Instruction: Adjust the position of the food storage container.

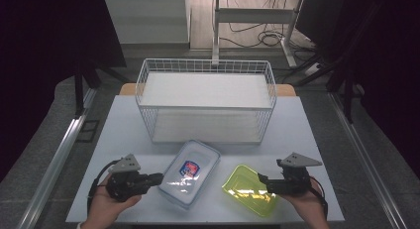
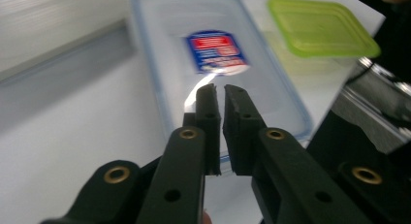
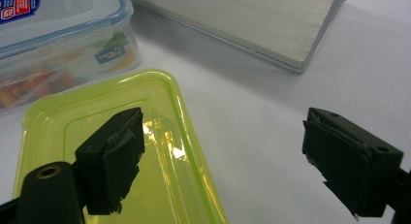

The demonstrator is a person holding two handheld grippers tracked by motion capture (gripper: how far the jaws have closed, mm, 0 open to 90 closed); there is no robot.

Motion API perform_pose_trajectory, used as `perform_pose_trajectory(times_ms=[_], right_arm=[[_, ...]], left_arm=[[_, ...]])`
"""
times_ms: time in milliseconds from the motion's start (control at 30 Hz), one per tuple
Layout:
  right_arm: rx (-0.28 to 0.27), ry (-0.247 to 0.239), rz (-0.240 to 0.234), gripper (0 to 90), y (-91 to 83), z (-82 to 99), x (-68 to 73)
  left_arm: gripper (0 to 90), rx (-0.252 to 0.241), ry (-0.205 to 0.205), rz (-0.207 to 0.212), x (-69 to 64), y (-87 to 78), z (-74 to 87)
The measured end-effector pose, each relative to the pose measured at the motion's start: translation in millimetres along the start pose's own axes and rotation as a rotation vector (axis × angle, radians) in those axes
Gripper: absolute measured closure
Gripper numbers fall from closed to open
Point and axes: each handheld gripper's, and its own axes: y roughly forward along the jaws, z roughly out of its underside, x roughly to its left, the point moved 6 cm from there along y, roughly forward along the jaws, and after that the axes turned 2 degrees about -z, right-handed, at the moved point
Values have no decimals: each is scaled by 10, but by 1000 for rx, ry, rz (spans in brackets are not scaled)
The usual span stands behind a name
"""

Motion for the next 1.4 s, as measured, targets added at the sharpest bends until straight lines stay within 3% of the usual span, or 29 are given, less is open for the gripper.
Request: perform_pose_trajectory(times_ms=[333,533,667,933,1100,1400], right_arm=[[-4,1,3,155,-17,12,4],[-5,-3,0,155,-4,-10,16],[-6,-5,-3,155,0,-17,24],[1,7,6,155,11,2,-19],[0,0,1,155,5,-5,2],[3,-2,0,155,23,7,2]], left_arm=[[900,67,76,97,-412,290,-101],[900,132,134,118,-704,558,-87],[900,166,178,96,-832,721,-63],[900,214,189,116,-924,826,35],[900,243,198,79,-878,894,118],[900,246,192,91,-836,863,151]])
